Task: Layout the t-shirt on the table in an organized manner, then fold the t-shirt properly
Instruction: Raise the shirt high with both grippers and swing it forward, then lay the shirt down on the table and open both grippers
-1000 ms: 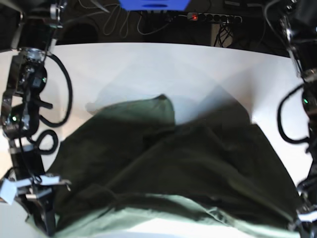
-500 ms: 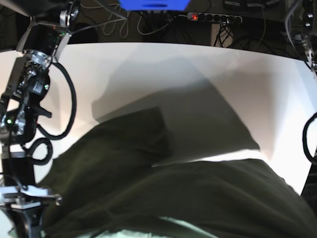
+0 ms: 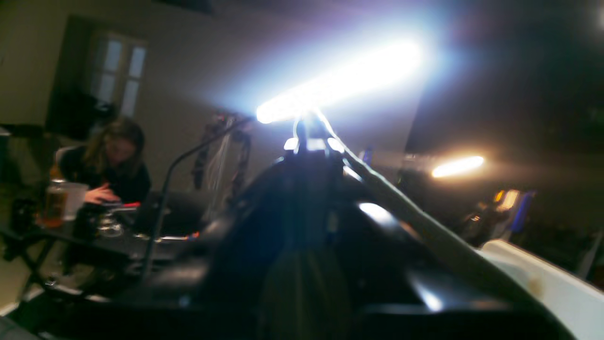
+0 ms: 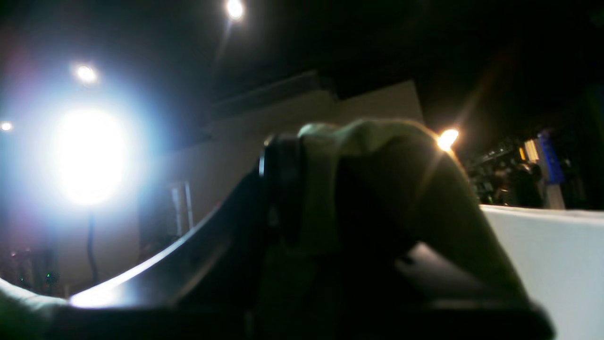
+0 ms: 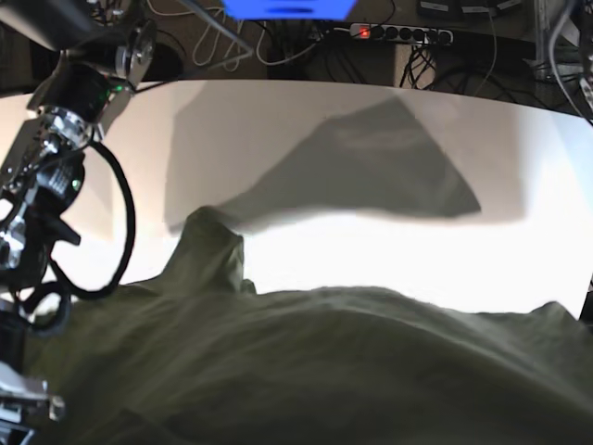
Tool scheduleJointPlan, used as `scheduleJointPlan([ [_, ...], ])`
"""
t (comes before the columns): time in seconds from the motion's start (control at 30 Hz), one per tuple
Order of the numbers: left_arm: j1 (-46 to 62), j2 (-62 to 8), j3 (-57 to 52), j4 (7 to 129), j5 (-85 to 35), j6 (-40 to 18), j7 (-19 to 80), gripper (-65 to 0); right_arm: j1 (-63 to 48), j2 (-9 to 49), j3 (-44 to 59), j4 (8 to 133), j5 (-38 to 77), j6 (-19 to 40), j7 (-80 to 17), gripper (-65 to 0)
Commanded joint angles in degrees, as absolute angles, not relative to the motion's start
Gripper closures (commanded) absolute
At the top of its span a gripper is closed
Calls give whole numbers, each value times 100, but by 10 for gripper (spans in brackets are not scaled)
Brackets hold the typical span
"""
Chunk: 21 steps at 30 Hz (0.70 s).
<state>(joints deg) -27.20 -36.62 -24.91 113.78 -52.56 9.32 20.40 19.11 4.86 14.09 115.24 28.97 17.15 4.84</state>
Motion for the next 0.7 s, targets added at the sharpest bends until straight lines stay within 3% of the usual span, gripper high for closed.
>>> scheduleJointPlan([
  [0.0, -2818, -3767, -2607, 11424, -5455, 963, 1938, -2, 2097, 505, 1402, 11626, 2932, 1736, 673, 0],
  [0.3, -1947, -3468, -3116, 11301, -5473, 963, 1912, -2, 2185, 497, 1385, 10949, 2897, 1736, 418, 0],
  [0.67, -2053, -3284, -2536, 9015, -5464, 927, 1912, -2, 2923, 699, 831, 7837, 2888, 1736, 391, 0],
])
